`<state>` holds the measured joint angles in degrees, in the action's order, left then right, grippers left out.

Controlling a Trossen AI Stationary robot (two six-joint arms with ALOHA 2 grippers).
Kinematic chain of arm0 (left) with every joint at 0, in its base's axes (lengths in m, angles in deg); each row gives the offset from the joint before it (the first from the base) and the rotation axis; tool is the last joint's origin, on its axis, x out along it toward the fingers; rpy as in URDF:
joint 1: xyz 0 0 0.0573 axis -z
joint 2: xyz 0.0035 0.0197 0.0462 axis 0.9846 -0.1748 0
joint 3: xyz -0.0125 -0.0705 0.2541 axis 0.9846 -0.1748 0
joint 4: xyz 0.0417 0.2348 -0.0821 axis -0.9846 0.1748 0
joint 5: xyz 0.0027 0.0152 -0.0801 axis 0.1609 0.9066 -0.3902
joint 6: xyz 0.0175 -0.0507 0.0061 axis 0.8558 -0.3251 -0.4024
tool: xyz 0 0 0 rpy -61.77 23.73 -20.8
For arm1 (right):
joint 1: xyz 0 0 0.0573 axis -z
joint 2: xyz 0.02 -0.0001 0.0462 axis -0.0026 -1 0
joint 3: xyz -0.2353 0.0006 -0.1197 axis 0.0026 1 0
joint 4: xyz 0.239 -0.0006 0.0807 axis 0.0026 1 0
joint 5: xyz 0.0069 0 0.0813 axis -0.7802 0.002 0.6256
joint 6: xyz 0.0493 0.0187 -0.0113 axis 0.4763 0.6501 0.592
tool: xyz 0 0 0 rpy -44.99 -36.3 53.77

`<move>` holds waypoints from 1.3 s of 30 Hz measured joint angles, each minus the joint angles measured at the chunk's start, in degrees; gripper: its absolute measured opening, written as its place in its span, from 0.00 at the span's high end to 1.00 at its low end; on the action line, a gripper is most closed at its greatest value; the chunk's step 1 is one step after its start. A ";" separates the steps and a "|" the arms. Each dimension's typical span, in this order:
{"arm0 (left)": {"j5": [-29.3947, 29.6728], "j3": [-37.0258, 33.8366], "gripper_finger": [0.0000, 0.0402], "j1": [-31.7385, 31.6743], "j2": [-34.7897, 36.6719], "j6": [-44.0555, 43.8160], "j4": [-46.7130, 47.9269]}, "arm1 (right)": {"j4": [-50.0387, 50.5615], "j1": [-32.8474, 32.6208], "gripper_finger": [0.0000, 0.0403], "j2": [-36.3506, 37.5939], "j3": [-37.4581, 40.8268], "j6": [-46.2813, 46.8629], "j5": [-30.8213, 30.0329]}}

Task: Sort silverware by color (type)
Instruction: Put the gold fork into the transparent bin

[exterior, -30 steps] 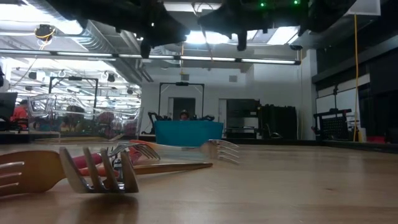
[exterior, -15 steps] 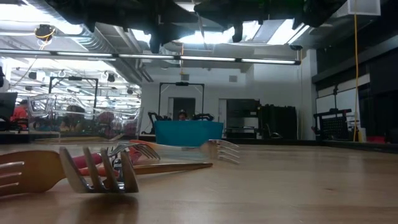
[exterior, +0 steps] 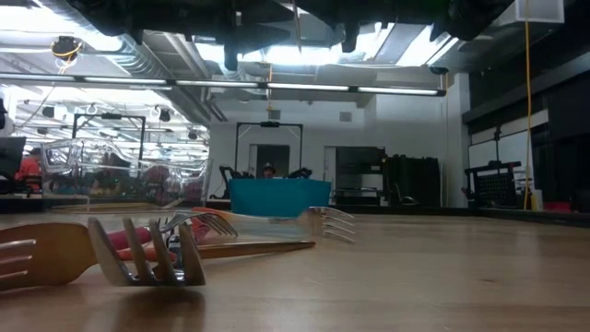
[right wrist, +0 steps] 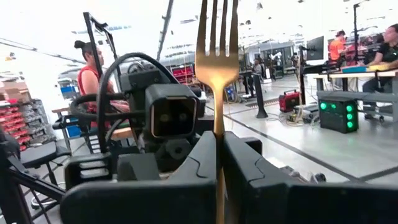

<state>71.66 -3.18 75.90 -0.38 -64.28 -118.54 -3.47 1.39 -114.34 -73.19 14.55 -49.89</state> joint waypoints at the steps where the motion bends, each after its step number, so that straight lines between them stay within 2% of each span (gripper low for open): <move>1: 0.00 0.00 0.58 0.00 0.00 0.00 0.01 | -0.26 0.00 1.00 -0.02 0.00 -0.01 0.12; 10: 0.00 0.00 0.58 0.00 0.01 -0.04 -0.42 | -3.96 0.00 1.00 -4.66 -1.74 -0.40 0.66; 19: 0.92 0.00 0.60 0.00 0.02 1.26 0.15 | -4.13 0.00 1.00 -5.49 -3.41 -3.13 0.91; 30: 3.90 0.00 0.79 0.00 0.02 1.17 0.20 | -2.06 0.00 1.00 -5.51 -3.41 -3.26 0.74; 39: 4.11 0.00 0.92 -0.07 0.02 0.98 0.20 | -0.93 0.02 1.00 -5.51 -3.41 -4.61 0.56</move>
<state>75.77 -3.18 75.84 -0.36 -63.30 -118.35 -4.39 1.42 -119.85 -76.60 9.93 -49.34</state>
